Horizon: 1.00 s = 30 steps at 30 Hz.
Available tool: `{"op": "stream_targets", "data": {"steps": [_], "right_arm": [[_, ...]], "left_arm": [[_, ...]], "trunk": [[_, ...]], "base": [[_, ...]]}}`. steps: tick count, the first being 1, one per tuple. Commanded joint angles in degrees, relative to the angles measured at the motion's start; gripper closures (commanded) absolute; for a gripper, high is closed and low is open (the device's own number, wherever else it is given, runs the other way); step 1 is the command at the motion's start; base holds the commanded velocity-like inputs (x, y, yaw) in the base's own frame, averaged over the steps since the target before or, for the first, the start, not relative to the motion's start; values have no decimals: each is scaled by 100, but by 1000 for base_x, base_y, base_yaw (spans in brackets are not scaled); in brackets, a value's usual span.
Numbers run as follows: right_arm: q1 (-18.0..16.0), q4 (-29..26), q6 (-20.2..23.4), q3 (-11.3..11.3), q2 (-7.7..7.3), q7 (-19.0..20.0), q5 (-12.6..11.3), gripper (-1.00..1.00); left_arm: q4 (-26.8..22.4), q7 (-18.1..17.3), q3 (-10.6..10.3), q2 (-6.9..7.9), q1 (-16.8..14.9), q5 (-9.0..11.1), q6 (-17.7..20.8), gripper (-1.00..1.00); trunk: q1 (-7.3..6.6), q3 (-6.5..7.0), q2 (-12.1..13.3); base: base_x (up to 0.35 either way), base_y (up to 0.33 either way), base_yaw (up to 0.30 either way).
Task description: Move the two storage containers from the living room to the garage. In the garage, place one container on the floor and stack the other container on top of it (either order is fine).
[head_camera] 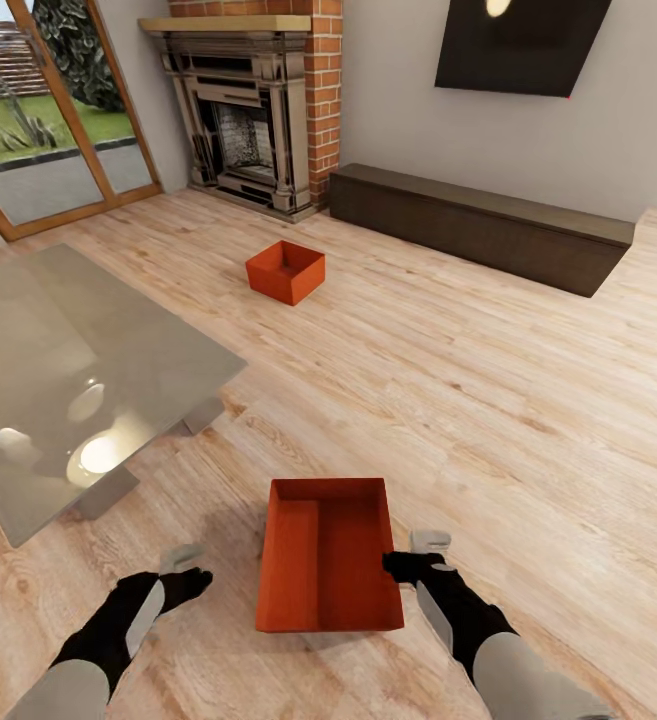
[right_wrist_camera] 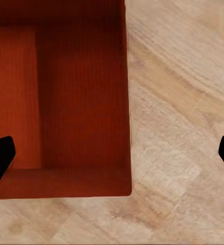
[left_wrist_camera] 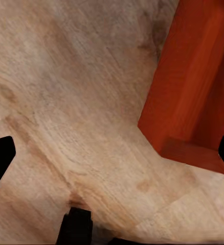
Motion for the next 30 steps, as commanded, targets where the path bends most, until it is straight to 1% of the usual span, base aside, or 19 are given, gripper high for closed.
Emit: {"op": "stream_targets", "data": {"steps": [1, 2, 3, 4, 5, 6, 7, 8, 9, 10, 11, 12, 13, 15, 17, 21, 23, 30], "right_arm": [[-45, -7, -53, 0, -15, -55, -56, -100], [-60, -3, -113, -16, -19, -58, -56, -100], [-81, 8, -260, -39, -23, -64, -55, -100], [-95, 54, -448, -57, -27, -81, -57, -100], [-100, 93, -532, -64, -29, -93, -58, -100], [-107, 222, -701, -73, -34, -122, -58, -100], [-112, 400, -866, -79, -41, -152, -55, -100], [-115, 573, -1028, -82, -53, -176, -49, -100], [-118, 788, -1259, -86, -68, -198, -29, -100], [-119, 841, -1321, -87, -72, -202, -22, -100], [-119, 860, -1343, -88, -73, -204, -17, -100], [-119, 897, -1382, -88, -70, -209, -9, -100], [-120, 932, -1401, -74, -50, -209, 2, -100], [-120, 979, -1412, -53, -26, -209, 10, -100], [-120, 1010, -1414, -30, -13, -209, 17, -100], [-120, 1033, -1389, -3, -6, -210, 24, -100], [-120, 1037, -1384, -5, -4, -210, 25, -100], [-120, 1025, -1414, -5, 30, -204, 43, -100]], "left_arm": [[132, 79, 11, -71, -244, 32, 57, -100], [193, 131, 10, -113, -347, 29, 63, -100], [296, 255, 5, -214, -523, 22, 70, -100], [368, 386, -13, -358, -652, 14, 73, -100], [396, 434, -22, -427, -696, 10, 72, -100], [438, 504, -55, -564, -761, -18, 61, -100], [475, 548, -122, -684, -803, -99, 12, -100], [527, 581, -216, -781, -832, -239, -99, -100], [681, 635, -357, -931, -865, -585, -456, -100], [759, 658, -398, -998, -881, -740, -617, -100], [793, 674, -413, -1026, -886, -810, -677, -100], [875, 761, -446, -1078, -896, -970, -793, -100], [941, 882, -461, -1075, -902, -1057, -867, -100], [1008, 963, -460, -1041, -905, -1097, -913, -100], [1105, 1007, -455, -992, -904, -1106, -945, -100], [1316, 1044, -447, -947, -904, -1113, -1035, -100], [1366, 1051, -443, -939, -902, -1113, -1123, -100], [1412, 1057, -442, -958, -900, -1123, -1244, -100]], "trunk": [[0, -5, -2], [0, -5, -2], [0, -5, -2], [0, -5, -2], [0, -5, -2], [0, -5, -2], [0, -5, -2], [0, -5, -2], [0, -5, -2], [0, -5, -2], [0, -5, -2], [0, -5, -2], [0, -5, -2], [0, -5, -2], [0, -5, -2], [0, -5, -2], [0, -5, -2], [0, -5, -2]], "base": [[0, 0, 0], [0, 0, 0], [0, 0, 0], [0, 0, 0], [0, 0, 0], [0, 0, 0], [0, 0, 0], [0, 0, 0], [0, 0, 0], [0, 0, 0], [0, 0, 0], [0, 0, 0], [0, 0, 0], [0, 0, 0], [0, 0, 0], [0, 0, 0], [0, 0, 0], [0, 0, 0]]}}
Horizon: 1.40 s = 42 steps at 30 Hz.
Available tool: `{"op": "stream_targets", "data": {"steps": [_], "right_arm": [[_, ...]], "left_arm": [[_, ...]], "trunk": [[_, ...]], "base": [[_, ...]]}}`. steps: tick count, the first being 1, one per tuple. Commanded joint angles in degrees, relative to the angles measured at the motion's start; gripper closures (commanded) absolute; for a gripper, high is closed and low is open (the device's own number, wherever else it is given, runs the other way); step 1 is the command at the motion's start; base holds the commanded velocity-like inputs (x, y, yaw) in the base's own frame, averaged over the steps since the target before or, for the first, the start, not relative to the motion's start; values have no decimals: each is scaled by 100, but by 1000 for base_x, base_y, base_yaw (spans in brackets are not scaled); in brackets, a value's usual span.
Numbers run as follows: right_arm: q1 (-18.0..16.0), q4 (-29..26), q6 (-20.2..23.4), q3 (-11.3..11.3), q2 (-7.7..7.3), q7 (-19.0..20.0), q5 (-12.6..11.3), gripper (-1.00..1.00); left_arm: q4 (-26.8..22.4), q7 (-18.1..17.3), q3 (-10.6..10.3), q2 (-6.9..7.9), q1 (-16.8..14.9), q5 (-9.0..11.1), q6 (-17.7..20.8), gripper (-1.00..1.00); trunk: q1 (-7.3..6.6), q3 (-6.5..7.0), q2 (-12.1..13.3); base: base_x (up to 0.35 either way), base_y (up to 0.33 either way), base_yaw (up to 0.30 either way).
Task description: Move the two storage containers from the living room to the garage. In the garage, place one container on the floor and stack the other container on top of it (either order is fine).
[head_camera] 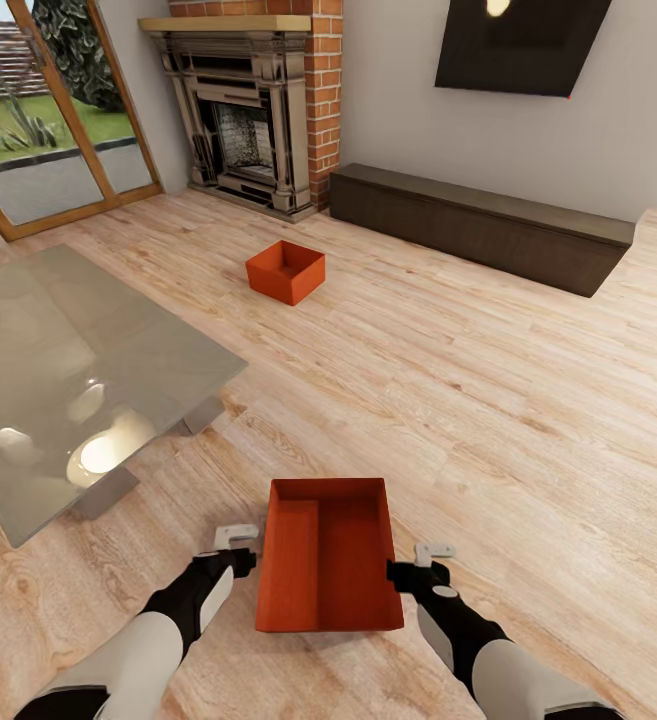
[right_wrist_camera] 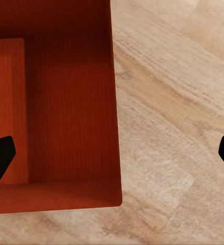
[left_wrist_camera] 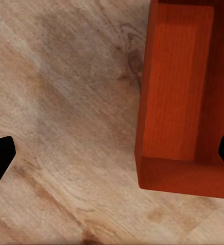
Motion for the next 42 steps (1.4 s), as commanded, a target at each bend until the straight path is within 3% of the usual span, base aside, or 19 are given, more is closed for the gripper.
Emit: {"op": "stream_targets", "data": {"steps": [1, 11, 15, 17, 21, 29, 42], "right_arm": [[-3, -6, -48, 39, 4, -32, -37, -100], [-3, -36, -184, 43, 12, -33, -27, -100], [-3, -56, -192, 46, 13, -23, -33, -100], [-3, -57, -195, 55, 18, -16, -35, -100], [-3, -57, -188, 68, 21, 4, -38, -100], [-3, -57, -154, 106, 21, -16, -22, -100], [-3, -66, -155, 116, 39, -17, 61, -100]], "left_arm": [[-11, 6, 36, -10, 0, 1, 11, -100], [-11, 6, 31, -23, 0, 11, -399, -100], [205, 6, 21, -85, 0, -22, -998, -100], [242, 8, 22, -88, 0, -24, -1105, -100], [264, 36, 24, -91, 0, -32, -1154, -100], [294, 460, 16, -125, 0, -11, -1185, -100], [287, 481, 23, -148, 0, 6, -1187, -100]], "trunk": [[0, -4, -2], [0, -4, -2], [0, -4, -2], [0, -4, -2], [0, -4, -2], [0, -4, -2], [285, -237, -523]], "base": [[0, 0, 0], [0, 0, 0], [0, 0, 0], [0, 0, 0], [0, 0, 0], [0, 0, 0], [0, 0, 0]]}}
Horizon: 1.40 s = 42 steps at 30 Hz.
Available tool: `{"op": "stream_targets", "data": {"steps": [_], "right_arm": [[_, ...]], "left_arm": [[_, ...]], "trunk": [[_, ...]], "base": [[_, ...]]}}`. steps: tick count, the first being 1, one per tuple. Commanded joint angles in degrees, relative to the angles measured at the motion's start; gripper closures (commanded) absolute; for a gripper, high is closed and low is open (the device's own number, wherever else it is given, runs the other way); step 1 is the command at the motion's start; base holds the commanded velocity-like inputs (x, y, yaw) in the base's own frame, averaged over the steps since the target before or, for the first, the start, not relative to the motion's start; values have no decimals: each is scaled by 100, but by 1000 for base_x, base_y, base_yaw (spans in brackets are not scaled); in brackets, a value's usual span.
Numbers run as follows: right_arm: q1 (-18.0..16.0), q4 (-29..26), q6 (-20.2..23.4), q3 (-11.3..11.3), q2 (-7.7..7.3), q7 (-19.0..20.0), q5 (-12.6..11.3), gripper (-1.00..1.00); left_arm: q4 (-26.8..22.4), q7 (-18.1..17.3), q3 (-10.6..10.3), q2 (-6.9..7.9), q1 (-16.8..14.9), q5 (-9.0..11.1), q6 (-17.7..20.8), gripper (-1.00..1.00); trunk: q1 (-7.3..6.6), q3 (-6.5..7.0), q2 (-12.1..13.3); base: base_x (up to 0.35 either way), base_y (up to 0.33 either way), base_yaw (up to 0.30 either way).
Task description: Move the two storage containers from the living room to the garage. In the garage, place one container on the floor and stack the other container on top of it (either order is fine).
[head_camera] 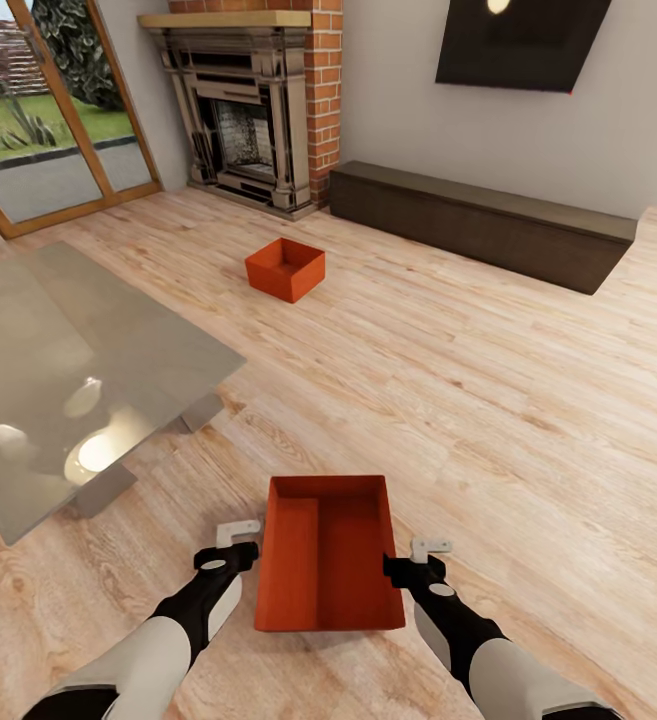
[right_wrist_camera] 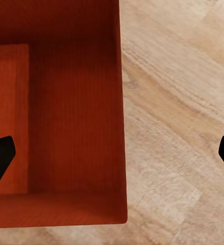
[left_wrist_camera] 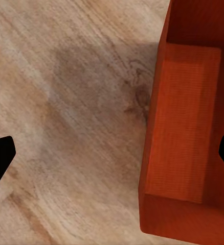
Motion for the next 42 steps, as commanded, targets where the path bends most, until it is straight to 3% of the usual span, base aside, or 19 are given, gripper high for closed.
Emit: {"op": "stream_targets", "data": {"steps": [1, 6, 15, 23, 42], "right_arm": [[-4, 7, -18, 49, 0, -36, -7, -100], [-4, 20, -49, 47, -2, -31, 361, -100], [-4, 32, -60, -5, -32, -12, 319, -100], [-4, 33, -59, 30, -12, -11, 317, -100], [-4, 41, -59, -3, -24, -2, 314, -100]], "left_arm": [[-11, 2, 37, -5, 0, 0, 28, -100], [18, 2, 38, 4, 0, 5, 34, -100], [25, -23, 22, -12, 0, -37, 68, -100], [33, -52, -4, -209, 0, -55, 110, -100], [52, -13, -6, -194, 0, -77, 105, -100]], "trunk": [[22, -22, -43], [132, -112, -244], [330, -273, -605], [505, -417, -926], [923, -758, -1688]], "base": [[0, 0, 0], [0, 0, 0], [0, 0, 0], [0, 0, 0], [0, 0, 0]]}}
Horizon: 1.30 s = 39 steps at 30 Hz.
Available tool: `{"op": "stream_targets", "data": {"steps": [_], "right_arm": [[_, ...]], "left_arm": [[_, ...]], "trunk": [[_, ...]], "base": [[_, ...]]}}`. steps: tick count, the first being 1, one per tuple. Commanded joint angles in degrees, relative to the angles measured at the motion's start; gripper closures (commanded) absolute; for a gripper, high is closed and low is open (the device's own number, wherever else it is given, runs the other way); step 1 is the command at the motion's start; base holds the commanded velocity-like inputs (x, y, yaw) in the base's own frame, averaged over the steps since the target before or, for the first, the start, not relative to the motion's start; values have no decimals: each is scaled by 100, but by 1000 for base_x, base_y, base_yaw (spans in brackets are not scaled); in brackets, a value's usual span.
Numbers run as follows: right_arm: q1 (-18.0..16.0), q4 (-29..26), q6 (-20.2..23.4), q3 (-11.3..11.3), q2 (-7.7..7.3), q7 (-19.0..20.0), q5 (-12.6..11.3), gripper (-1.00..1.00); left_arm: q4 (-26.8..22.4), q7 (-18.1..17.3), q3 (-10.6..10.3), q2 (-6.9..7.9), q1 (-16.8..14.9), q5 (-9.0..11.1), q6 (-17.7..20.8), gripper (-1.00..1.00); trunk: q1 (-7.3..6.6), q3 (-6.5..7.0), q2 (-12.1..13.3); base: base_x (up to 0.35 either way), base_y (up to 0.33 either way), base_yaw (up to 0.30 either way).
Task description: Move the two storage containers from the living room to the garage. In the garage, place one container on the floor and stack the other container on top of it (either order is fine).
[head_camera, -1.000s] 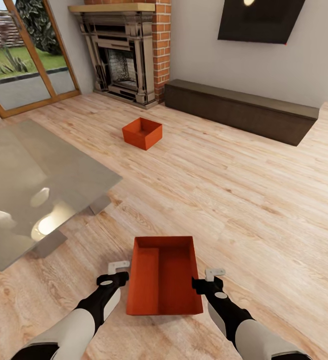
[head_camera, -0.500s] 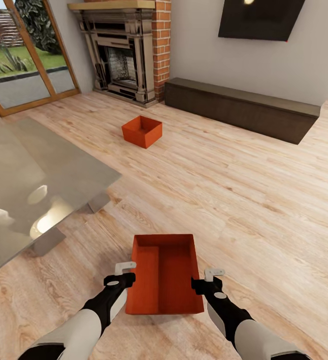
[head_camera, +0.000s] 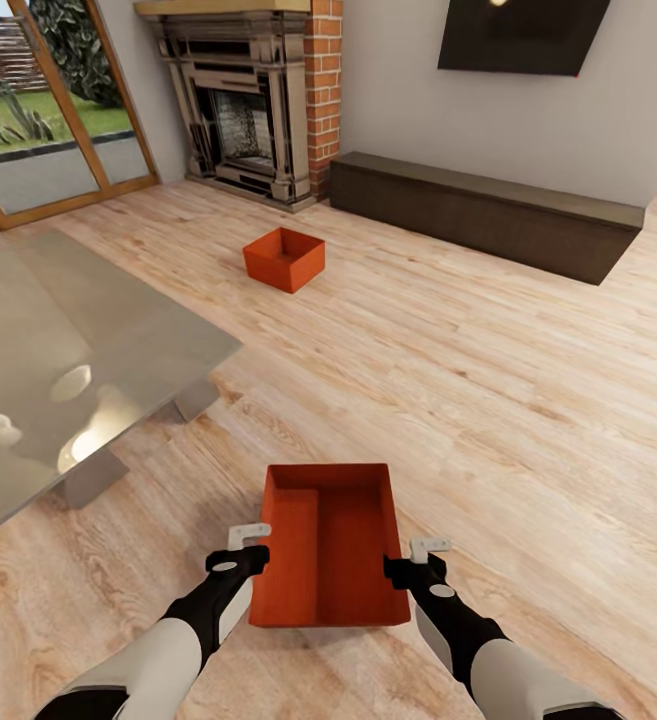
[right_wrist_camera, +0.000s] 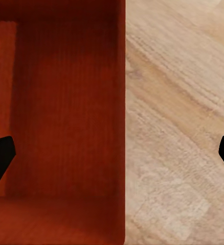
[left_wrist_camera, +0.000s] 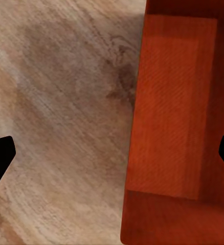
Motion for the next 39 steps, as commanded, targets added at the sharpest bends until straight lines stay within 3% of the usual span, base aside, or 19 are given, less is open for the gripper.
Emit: {"op": "stream_targets", "data": {"steps": [1, 7, 13, 17, 39], "right_arm": [[-4, 6, -11, 44, -4, -40, -6, -100], [-4, 18, -13, 39, -12, -45, -10, -100], [-4, 35, -9, 21, -15, -49, -15, -100], [-4, 44, -4, 9, -10, -49, -25, -100], [-4, 43, -26, 0, 17, -90, 8, -100]], "left_arm": [[-10, 4, 33, -6, 0, -11, 30, -100], [80, 2, 20, -21, 0, -77, 38, -100], [181, 2, -15, -24, 0, -399, 39, -100], [194, 2, -20, -13, 0, -492, 39, -100], [195, 5, -28, 5, 0, -528, -7, -100]], "trunk": [[22, -22, -43], [154, -130, -284], [286, -237, -524], [373, -309, -685], [857, -704, -1567]], "base": [[0, 0, 0], [0, 0, 0], [0, 0, 0], [0, 0, 0], [0, 0, 0]]}}
